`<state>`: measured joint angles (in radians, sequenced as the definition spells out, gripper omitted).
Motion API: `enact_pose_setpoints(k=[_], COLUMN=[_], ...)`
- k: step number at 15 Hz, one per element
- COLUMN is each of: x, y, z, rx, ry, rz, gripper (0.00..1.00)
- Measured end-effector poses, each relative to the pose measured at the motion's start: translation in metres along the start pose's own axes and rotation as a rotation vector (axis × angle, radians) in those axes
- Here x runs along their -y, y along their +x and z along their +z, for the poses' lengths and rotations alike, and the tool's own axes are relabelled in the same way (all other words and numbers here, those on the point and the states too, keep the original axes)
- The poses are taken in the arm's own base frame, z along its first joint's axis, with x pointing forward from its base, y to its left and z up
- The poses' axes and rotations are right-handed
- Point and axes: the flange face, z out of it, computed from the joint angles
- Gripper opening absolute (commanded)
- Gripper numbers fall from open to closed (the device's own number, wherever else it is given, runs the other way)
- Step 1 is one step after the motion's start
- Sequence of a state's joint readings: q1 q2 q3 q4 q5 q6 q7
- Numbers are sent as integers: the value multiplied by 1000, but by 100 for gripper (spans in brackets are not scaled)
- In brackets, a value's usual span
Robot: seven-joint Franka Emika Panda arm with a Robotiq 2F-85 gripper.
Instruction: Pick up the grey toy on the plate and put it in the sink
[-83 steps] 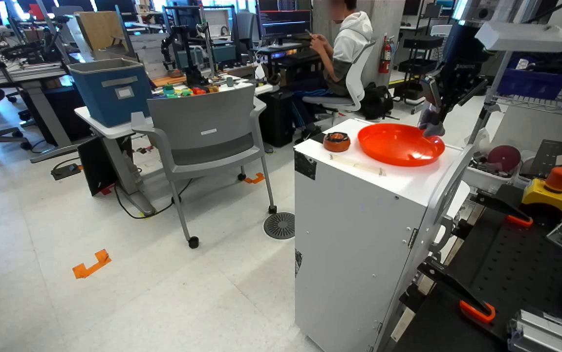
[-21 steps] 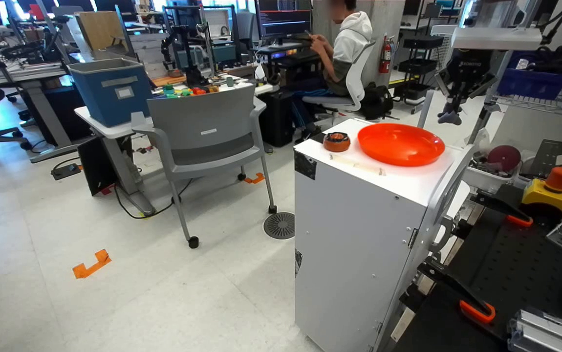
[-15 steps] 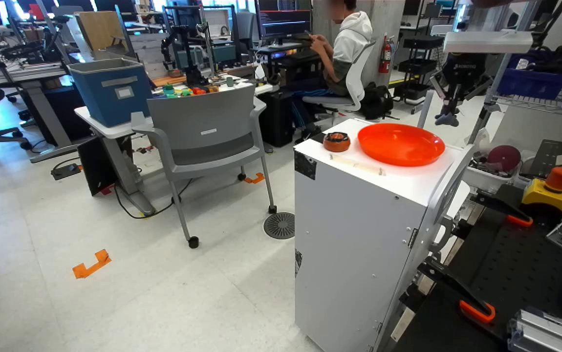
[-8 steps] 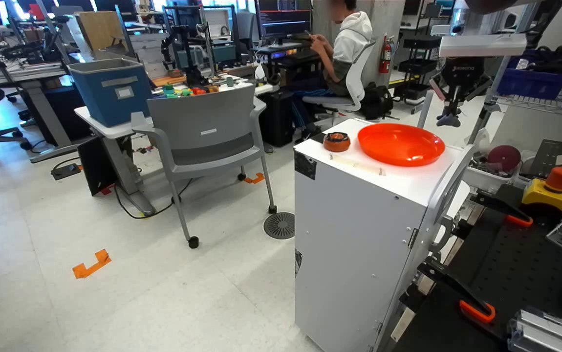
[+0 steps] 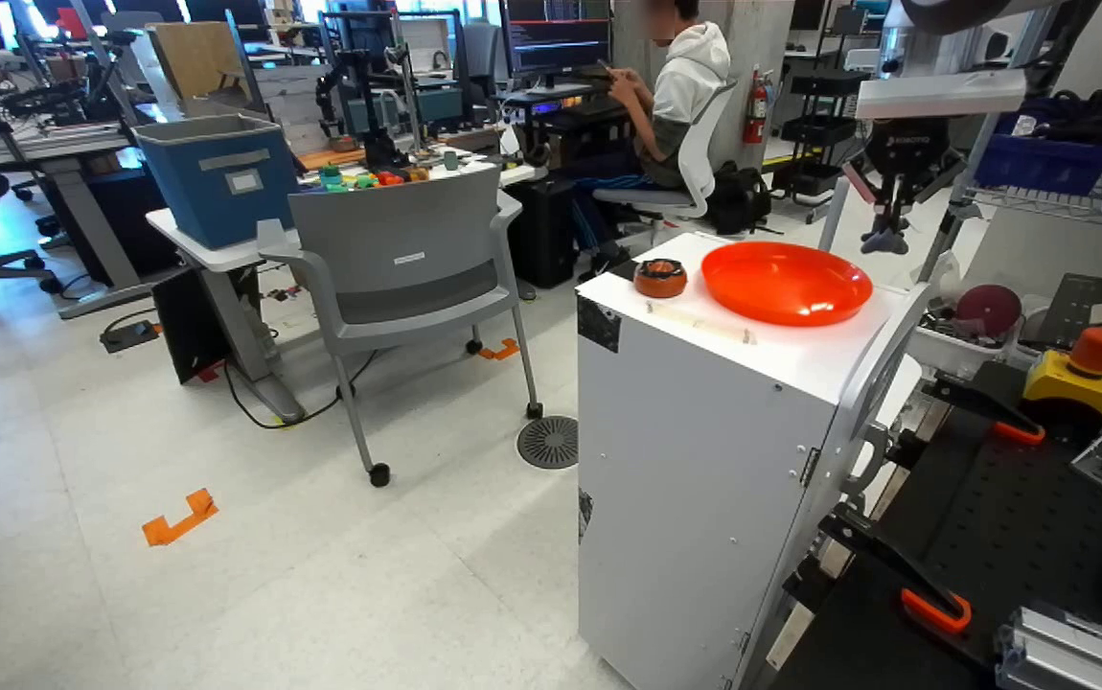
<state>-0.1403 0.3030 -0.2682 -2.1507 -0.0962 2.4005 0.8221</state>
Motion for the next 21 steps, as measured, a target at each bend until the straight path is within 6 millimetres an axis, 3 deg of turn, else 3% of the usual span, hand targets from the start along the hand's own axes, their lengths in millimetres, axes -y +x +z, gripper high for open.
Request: enact_pose_setpoints(k=[21], x=[11], y=[10], z=[4], rx=[7], ry=[-32], rz=[79], gripper=[1])
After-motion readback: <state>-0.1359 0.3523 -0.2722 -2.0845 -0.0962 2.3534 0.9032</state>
